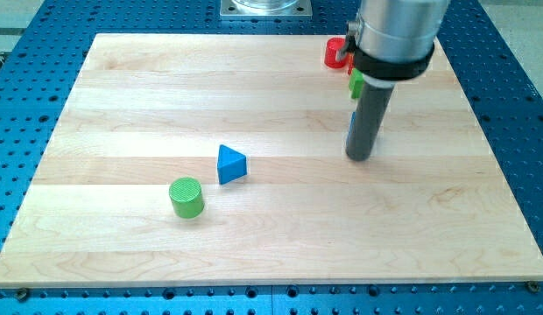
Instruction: Push the blue cube close to the green star
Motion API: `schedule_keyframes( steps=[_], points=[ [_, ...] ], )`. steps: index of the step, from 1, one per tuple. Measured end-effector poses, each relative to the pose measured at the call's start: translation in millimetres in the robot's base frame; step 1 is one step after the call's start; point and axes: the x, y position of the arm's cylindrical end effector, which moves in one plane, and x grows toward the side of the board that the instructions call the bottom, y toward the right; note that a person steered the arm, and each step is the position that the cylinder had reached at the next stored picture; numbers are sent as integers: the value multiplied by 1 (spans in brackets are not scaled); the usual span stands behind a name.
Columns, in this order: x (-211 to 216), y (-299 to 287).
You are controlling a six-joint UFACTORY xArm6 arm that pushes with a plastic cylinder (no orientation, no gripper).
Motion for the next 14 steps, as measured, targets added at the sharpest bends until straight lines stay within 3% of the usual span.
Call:
schedule_keyframes(
  steps=[1, 5, 12, 14],
  points=[
    [-1, 20],
    [-29, -5],
    [-37, 13],
    [-55, -54]
  ],
)
